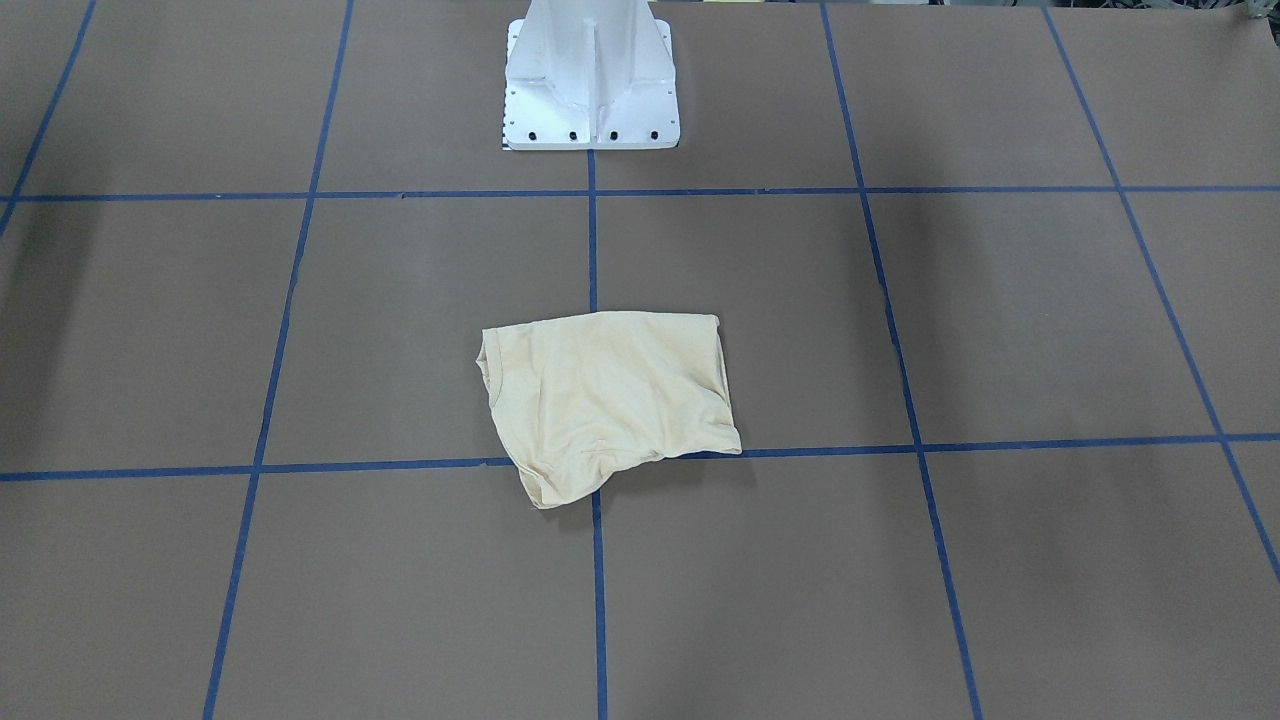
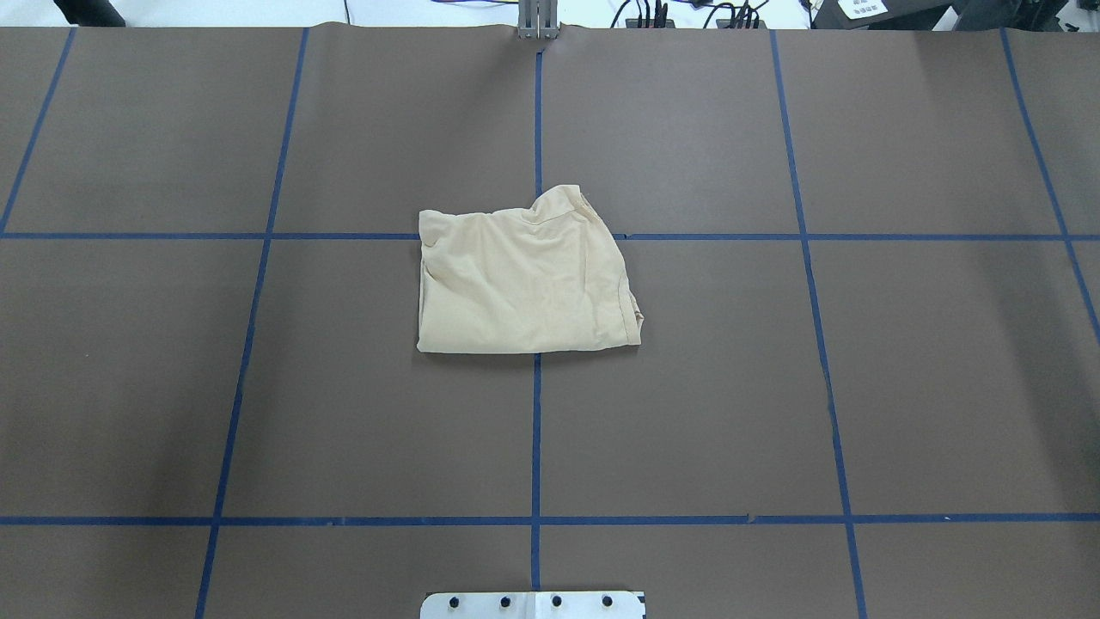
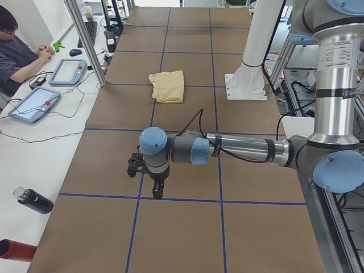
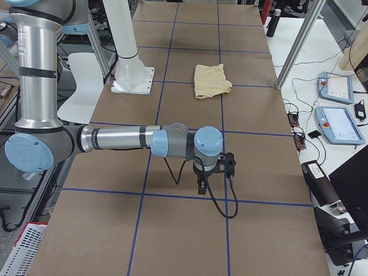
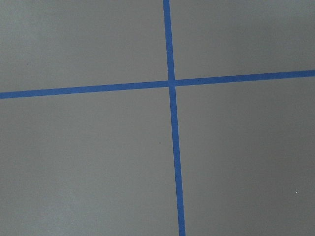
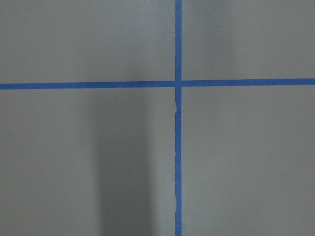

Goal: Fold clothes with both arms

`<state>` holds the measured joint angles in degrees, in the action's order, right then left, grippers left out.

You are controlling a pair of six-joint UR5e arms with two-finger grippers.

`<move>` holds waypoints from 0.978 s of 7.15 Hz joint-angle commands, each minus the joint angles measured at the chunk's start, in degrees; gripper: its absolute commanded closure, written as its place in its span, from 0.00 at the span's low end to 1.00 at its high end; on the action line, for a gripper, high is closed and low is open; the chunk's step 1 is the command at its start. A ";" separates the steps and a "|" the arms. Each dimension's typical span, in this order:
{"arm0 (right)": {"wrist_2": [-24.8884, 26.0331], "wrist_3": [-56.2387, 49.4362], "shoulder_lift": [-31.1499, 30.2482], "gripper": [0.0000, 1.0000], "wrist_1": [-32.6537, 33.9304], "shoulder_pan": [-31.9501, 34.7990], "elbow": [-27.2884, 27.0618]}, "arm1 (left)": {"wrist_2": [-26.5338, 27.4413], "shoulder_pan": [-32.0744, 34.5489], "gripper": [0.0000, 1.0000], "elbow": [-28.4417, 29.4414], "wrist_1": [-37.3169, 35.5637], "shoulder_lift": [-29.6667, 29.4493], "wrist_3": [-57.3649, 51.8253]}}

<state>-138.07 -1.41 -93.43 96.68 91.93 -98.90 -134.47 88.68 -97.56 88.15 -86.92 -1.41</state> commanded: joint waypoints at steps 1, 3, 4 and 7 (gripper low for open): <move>0.00 0.00 0.00 0.00 0.00 0.00 0.02 | -0.09 0.00 0.01 0.00 0.00 0.00 0.09; 0.00 0.00 0.00 0.00 0.00 0.00 0.02 | -0.09 -0.09 0.01 -0.17 0.26 -0.26 4.21; 0.00 0.00 0.00 0.00 0.00 0.00 0.11 | -0.09 -0.09 0.01 -0.08 0.79 -0.26 4.31; 0.00 0.00 0.09 0.00 0.00 0.00 0.11 | -0.09 -0.09 0.01 -0.17 0.79 -0.26 4.40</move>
<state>-138.08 -1.41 -93.39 96.68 91.94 -98.80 -134.56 88.60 -97.72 88.92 -87.18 2.94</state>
